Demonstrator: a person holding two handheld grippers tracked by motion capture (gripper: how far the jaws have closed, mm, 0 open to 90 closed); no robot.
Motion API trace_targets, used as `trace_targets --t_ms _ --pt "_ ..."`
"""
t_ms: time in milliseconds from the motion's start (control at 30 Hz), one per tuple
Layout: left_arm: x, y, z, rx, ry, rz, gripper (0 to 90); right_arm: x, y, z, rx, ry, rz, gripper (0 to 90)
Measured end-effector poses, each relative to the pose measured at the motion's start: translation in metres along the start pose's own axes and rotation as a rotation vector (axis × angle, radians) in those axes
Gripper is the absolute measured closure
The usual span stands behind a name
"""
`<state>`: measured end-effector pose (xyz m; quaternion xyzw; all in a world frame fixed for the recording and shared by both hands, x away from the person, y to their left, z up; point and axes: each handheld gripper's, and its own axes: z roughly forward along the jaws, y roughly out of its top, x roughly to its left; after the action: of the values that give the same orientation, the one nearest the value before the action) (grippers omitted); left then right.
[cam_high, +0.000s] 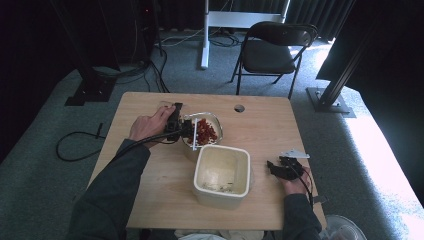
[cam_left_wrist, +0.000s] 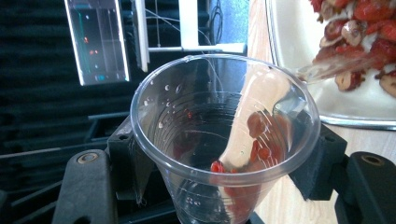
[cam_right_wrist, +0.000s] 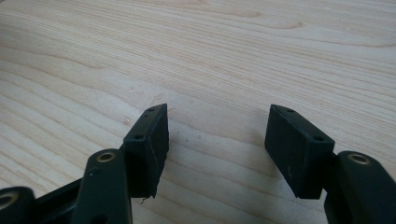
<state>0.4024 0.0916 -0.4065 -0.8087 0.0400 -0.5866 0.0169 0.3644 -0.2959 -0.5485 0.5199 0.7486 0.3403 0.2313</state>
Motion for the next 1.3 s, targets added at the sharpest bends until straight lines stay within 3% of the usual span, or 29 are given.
trace_targets --t_ms 133,300,433,567,700,867,1000,1033,1133,1200,1300 --pt "0.000 0.007 -0.002 -0.018 0.006 0.030 33.5 0.000 0.000 0.000 0.000 0.000 0.000 39.0" --pt "-0.001 0.000 0.004 0.014 -0.004 0.042 33.6 0.000 0.000 0.000 0.000 0.002 -0.001 39.0" --pt "0.001 0.006 0.000 0.005 0.017 0.088 33.6 0.000 0.000 0.000 -0.001 0.002 -0.001 38.9" --pt "0.005 0.009 -0.004 -0.001 0.034 0.110 33.7 0.000 0.000 0.000 -0.001 0.001 -0.001 38.9" --pt "0.006 0.004 -0.001 0.021 0.034 0.111 33.7 0.000 0.000 0.000 -0.001 0.001 -0.001 38.9" --pt "0.007 0.011 -0.007 -0.002 0.047 0.122 33.8 0.000 0.000 0.000 -0.001 0.001 -0.001 38.9" --pt "0.006 0.009 -0.004 0.006 0.049 0.134 33.9 0.000 0.000 0.000 -0.001 0.001 -0.001 38.9" --pt "0.004 0.001 0.001 0.037 0.036 0.131 33.9 0.000 0.000 0.000 0.000 0.001 -0.001 38.9" --pt "0.005 -0.003 0.003 0.051 0.035 0.129 33.9 0.000 0.000 0.000 0.000 0.001 -0.001 38.8" --pt "0.005 -0.002 0.002 0.047 0.039 0.129 33.8 0.000 0.000 0.000 0.000 0.002 -0.001 38.8" --pt "0.009 0.013 -0.006 0.005 0.054 0.139 33.9 0.000 0.000 0.000 0.000 0.001 -0.001 38.8"
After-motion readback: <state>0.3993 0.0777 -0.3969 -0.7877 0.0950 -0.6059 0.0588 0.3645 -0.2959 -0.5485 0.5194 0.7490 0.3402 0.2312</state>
